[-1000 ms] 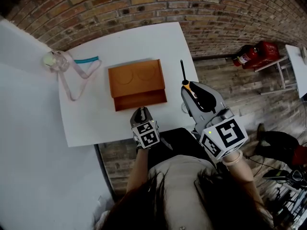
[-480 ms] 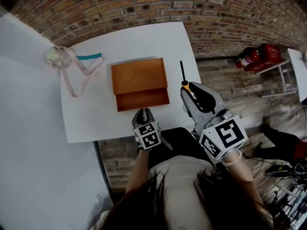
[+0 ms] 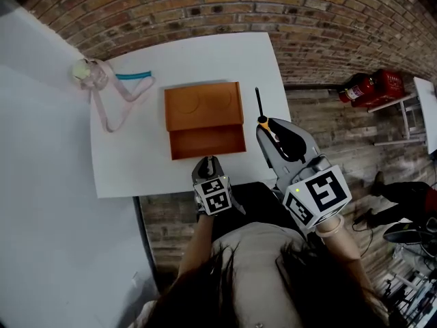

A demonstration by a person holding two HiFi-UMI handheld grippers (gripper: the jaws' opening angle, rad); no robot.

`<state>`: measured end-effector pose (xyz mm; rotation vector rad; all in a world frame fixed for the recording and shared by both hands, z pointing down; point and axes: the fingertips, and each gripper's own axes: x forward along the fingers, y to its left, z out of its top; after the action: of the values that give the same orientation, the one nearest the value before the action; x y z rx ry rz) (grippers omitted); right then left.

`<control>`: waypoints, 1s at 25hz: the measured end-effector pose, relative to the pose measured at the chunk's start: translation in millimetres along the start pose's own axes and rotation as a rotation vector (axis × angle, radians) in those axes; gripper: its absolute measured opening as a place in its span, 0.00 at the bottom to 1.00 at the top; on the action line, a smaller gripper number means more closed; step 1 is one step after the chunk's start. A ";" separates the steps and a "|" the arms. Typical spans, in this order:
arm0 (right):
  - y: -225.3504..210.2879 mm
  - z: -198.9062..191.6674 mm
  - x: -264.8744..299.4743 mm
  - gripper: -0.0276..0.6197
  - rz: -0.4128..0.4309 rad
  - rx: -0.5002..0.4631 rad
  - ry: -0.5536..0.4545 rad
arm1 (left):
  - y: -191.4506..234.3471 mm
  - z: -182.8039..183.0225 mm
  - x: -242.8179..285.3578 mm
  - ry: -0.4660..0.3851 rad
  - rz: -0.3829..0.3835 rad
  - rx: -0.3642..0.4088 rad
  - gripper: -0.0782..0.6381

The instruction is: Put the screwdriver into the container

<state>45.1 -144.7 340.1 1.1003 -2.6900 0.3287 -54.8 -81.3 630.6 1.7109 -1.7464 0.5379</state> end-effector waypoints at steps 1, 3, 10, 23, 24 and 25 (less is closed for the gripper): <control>0.8 -0.1 1.0 0.16 0.004 -0.001 0.001 | 0.0 -0.5 0.2 -0.002 0.000 0.000 0.21; 2.7 -0.3 3.1 0.16 0.012 -0.002 0.003 | 0.1 -0.7 0.3 -0.006 0.001 0.000 0.21; 8.2 -1.2 11.6 0.16 0.039 -0.005 0.011 | -1.9 -6.8 3.1 0.020 -0.027 0.013 0.25; 21.3 -9.3 33.8 0.16 0.117 -0.011 0.048 | 4.1 -11.3 -7.6 0.025 -0.020 0.023 0.28; 21.9 -11.4 35.8 0.16 0.122 -0.012 0.052 | 5.0 -10.7 -8.7 0.021 -0.020 0.024 0.28; 22.2 -13.6 37.8 0.16 0.126 -0.015 0.057 | 5.7 -11.0 -9.5 0.018 -0.022 0.023 0.28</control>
<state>4.5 -150.3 361.0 0.9062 -2.7127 0.3550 -59.2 -66.5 632.9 1.7334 -1.7135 0.5639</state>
